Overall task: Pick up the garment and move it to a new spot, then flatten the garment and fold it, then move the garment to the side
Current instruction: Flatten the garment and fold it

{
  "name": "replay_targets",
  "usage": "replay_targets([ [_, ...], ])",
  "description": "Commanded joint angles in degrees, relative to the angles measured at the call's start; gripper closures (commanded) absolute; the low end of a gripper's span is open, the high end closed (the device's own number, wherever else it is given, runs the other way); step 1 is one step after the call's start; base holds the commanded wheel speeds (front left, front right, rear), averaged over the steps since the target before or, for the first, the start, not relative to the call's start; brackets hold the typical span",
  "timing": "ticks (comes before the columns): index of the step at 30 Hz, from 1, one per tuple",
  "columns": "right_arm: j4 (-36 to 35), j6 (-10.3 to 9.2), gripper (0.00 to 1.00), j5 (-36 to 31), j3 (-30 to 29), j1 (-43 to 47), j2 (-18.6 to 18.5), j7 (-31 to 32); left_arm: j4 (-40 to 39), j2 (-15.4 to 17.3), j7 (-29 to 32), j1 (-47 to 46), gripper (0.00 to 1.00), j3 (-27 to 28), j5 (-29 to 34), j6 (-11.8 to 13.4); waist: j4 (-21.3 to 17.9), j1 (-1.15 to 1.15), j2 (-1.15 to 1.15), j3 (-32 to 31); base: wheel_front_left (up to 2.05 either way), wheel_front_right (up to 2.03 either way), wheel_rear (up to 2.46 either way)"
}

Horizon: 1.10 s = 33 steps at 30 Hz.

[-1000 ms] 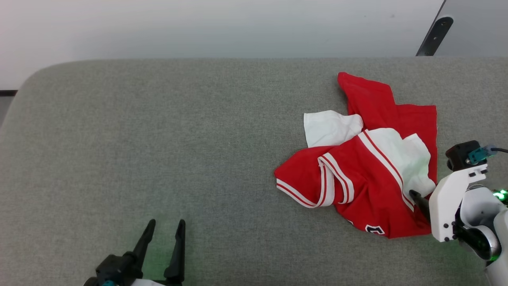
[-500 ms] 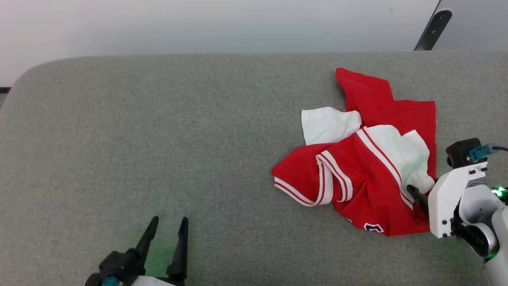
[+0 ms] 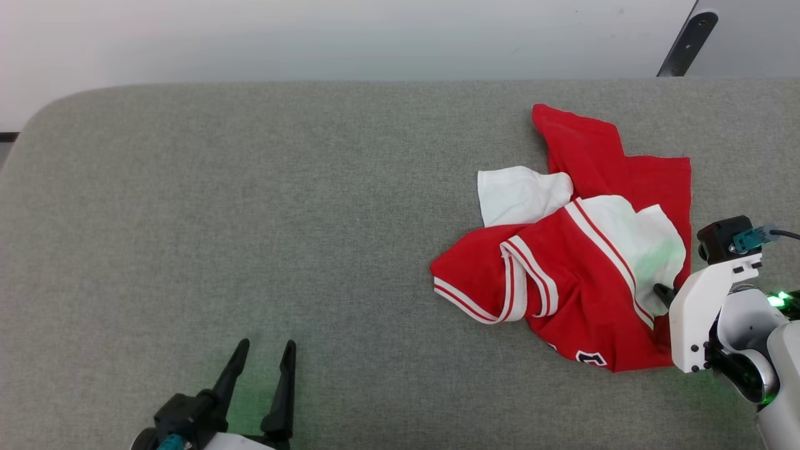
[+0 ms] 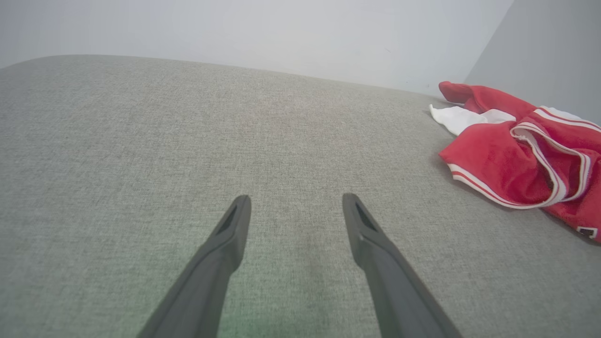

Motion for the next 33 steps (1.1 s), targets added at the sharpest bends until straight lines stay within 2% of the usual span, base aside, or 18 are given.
replay_targets([
  [1,0.17,-0.08,1.0,0.29,0.26,-0.52,-0.15,-0.3,0.06,0.16,0.0,0.15,0.0,0.0,-0.31,-0.09,-0.12,0.0,0.0,-0.07,0.0,0.0,0.0],
  [7,0.31,-0.08,1.0,0.82,-0.13,-0.94,-0.23,-1.63,0.2,0.18,0.0,-0.1,0.0,0.2,-0.38,-0.1,-0.73,0.0,0.0,-0.19,0.0,0.0,0.0],
  [12,-0.57,-0.08,1.0,1.23,-3.41,-1.97,-0.16,-4.75,0.24,-0.02,0.0,0.23,0.0,0.47,-0.12,-0.1,-2.14,0.0,0.0,-0.73,0.0,0.0,0.0],
  [18,-2.82,-0.08,1.0,0.57,-13.16,-4.02,-0.84,-9.23,-0.11,0.06,0.0,0.05,0.0,0.28,0.22,-0.1,-4.37,0.0,0.0,-0.73,0.0,0.0,0.0],
  [23,-3.02,-0.08,1.0,-1.02,-22.47,-3.82,-1.44,-10.15,-0.26,0.37,0.0,-0.75,0.0,0.07,0.37,-0.1,-5.38,0.0,0.0,0.07,0.0,0.0,0.0],
  [28,0.75,-0.08,1.0,-3.59,-32.48,-2.35,-0.56,-10.9,-0.23,0.72,0.0,-1.33,0.0,-0.35,0.33,-0.1,-5.6,0.0,0.0,1.15,0.0,0.0,0.0],
  [33,5.98,-0.07,1.0,-10.42,-41.59,-1.94,1.5,-13.9,0.01,0.97,0.0,-1.69,0.0,-0.8,0.23,-0.1,-5.12,0.0,0.0,2.24,0.0,0.0,0.0],
])
